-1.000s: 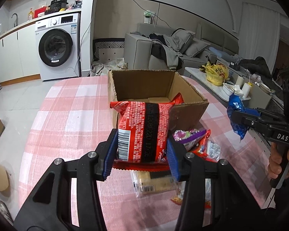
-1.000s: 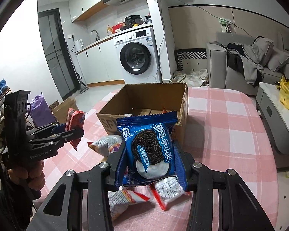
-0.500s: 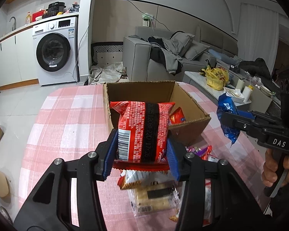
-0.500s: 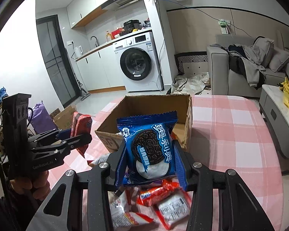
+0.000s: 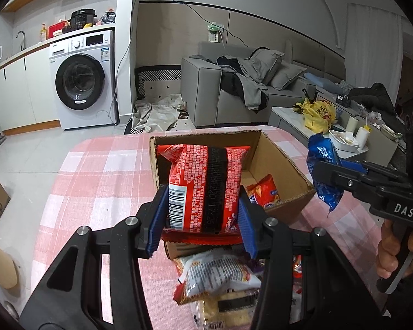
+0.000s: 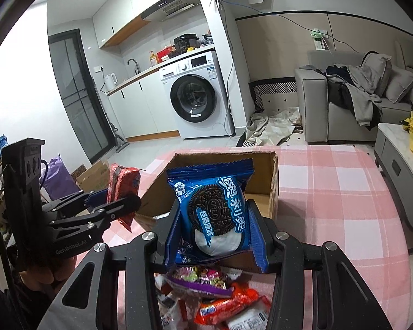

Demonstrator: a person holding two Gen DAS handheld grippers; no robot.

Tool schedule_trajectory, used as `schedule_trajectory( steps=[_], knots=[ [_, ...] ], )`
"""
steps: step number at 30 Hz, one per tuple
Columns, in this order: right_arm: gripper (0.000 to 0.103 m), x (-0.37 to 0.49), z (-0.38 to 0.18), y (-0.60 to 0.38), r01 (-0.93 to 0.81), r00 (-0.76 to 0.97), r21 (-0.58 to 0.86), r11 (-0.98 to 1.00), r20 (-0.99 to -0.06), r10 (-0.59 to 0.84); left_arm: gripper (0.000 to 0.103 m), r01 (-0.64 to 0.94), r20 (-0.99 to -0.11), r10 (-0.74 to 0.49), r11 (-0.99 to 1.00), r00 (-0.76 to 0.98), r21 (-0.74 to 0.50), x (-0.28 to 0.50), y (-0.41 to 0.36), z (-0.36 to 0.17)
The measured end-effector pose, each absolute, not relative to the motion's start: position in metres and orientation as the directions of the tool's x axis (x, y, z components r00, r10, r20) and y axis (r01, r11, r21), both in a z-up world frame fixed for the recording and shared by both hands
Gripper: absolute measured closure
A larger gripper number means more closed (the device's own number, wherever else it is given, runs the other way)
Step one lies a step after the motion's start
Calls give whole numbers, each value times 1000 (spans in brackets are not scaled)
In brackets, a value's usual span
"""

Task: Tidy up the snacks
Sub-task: 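Lift both held packs and carry them over the cardboard box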

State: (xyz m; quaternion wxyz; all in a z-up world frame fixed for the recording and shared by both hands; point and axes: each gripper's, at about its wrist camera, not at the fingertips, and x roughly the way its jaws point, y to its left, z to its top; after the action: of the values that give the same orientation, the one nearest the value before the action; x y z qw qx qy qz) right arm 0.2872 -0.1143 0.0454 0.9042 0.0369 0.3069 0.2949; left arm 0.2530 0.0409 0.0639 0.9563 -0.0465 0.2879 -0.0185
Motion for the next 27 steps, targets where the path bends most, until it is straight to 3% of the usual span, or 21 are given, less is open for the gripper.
schedule_trajectory(
  steps=[27],
  knots=[
    [58,358,8,-86,-479,590,315,819,-576,566,59,19,-596,-85,993,798,-116,350,40,22]
  ],
)
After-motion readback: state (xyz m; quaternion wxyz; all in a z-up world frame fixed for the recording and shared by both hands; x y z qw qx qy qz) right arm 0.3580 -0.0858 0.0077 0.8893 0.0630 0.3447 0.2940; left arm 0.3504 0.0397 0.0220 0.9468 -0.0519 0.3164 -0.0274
